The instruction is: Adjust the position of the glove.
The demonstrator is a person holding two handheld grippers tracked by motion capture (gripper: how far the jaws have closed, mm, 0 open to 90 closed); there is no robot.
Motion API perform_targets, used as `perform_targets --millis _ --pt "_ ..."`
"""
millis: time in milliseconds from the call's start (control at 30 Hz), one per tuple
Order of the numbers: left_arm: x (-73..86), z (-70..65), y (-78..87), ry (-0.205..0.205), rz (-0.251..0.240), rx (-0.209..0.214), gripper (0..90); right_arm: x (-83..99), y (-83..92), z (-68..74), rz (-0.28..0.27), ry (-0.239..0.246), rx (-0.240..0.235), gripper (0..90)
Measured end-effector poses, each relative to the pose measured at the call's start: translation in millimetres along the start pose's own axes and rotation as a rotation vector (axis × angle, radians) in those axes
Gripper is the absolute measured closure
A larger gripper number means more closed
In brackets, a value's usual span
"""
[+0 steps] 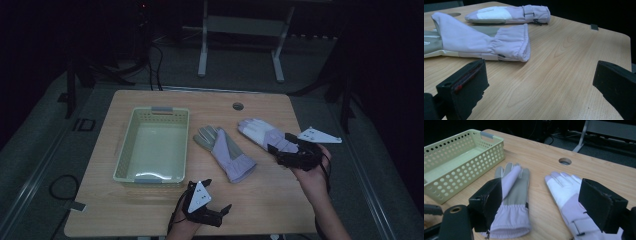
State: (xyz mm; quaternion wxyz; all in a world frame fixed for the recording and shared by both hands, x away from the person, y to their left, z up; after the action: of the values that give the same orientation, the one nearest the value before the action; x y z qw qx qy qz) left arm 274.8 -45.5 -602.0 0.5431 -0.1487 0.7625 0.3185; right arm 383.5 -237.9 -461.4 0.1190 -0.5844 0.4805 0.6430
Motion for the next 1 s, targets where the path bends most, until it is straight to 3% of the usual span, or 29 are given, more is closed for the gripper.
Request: perform_targets --millis 33,133,200,267,333,600,867,1000 --pt "0.0 0.0 -0.1 0.0 0.0 -0.001 0.0 -1.1 -3.3 1.9 0.007 0.008 0.001 10.3" --pt "0.1 -0.2 -0.1 -0.003 0.001 -0.001 0.0 -3.7 -12.0 7.1 0.008 0.019 -0.01 10.2" --pt "0.1 -0.5 -0.1 -0.001 0.001 0.004 0.0 -1.2 -27.4 17.4 0.045 0.019 -0.064 10.2" --pt "0.1 -0.5 -0.1 -0.001 0.001 0.004 0.0 -0.9 -30.5 19.8 0.047 0.017 -0.08 10.3" --pt "0.1 -0.7 0.0 -0.002 0.001 0.005 0.0 1.5 -44.8 27.9 0.074 0.03 -0.107 10.3" --pt "0.4 -2.1 0.0 -0.011 0.002 0.006 0.0 0.5 -74.2 38.6 0.104 0.039 -0.172 13.4" --pt "0.5 -2.6 0.2 -0.013 0.003 0.014 0.0 9.4 -116.5 49.9 0.169 0.05 -0.198 19.1" --pt "0.4 -3.3 0.2 -0.016 0.0 0.016 0.0 14.4 -128.6 52.3 0.182 0.048 -0.205 21.7"
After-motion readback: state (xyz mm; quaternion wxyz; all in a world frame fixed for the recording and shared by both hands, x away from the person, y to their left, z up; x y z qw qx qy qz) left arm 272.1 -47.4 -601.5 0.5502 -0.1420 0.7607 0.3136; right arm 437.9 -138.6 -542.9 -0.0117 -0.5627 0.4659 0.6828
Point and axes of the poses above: each handheld gripper's, and its own axes: y roughly backward along the jaws, x roughly out of its underside, z roughly to its left, the point moved 9 cm from there along -y, roughly forward along the jaws, and after that the axes turned 9 degrees about y, right-handed, at the moved point
